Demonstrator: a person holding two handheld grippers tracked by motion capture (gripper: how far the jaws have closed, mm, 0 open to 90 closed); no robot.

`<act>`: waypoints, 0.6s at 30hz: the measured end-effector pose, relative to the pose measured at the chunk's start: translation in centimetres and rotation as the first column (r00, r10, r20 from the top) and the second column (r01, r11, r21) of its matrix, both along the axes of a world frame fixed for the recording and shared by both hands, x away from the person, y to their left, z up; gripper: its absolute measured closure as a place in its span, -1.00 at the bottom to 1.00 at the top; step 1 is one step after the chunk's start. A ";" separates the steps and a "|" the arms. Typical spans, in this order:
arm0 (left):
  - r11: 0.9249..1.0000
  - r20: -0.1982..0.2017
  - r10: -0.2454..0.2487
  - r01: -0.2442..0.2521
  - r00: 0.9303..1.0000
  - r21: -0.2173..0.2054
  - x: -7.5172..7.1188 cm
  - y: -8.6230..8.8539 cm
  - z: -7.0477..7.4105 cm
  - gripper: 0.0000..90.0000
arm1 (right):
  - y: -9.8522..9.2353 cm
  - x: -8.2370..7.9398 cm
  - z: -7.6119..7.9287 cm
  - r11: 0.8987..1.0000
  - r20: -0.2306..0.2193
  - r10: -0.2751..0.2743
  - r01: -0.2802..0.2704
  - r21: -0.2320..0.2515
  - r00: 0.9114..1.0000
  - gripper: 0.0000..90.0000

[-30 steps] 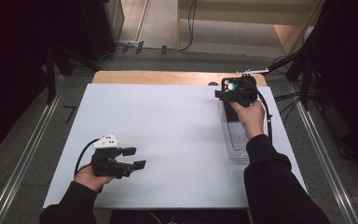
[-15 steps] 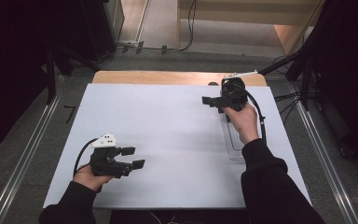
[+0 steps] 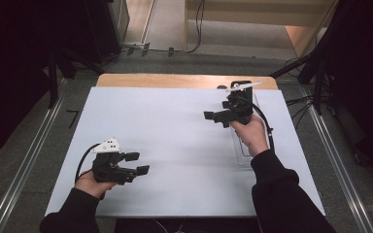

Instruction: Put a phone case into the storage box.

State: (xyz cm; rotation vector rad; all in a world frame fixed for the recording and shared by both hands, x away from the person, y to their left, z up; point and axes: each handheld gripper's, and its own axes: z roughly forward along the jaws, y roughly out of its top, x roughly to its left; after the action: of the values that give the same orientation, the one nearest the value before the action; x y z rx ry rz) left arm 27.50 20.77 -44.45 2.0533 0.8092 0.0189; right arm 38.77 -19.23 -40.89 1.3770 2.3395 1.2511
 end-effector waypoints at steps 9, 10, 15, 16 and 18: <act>1.000 -0.003 0.002 -0.002 1.000 -0.002 0.1 0.1 0.0 -0.30 | 0.1 -2.3 -0.2 0.997 -0.027 0.080 -0.079 0.016 0.996 -0.73; 1.000 -0.005 0.001 -0.001 1.000 0.000 0.0 0.1 0.0 -0.31 | 0.1 -2.5 -0.2 0.996 -0.028 0.085 -0.085 0.018 0.996 -0.73; 1.000 -0.010 0.002 -0.002 1.000 0.000 0.1 0.2 0.0 -0.30 | 0.2 -3.7 -0.3 0.992 -0.022 0.120 -0.120 0.030 0.992 -0.72; 1.000 -0.011 0.004 -0.004 1.000 0.001 0.1 0.2 0.0 -0.31 | 0.2 -3.9 -0.4 0.992 -0.021 0.124 -0.123 0.033 0.992 -0.72; 1.000 -0.014 0.003 -0.003 1.000 0.001 0.1 0.2 -0.1 -0.31 | 0.3 -4.3 -0.5 0.990 -0.020 0.136 -0.135 0.031 0.991 -0.72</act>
State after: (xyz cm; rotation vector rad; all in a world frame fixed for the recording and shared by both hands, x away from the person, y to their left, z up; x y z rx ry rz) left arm 27.63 20.96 -44.50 2.0556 0.8212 0.0062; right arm 34.50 -18.92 -41.39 1.2651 2.4760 1.3179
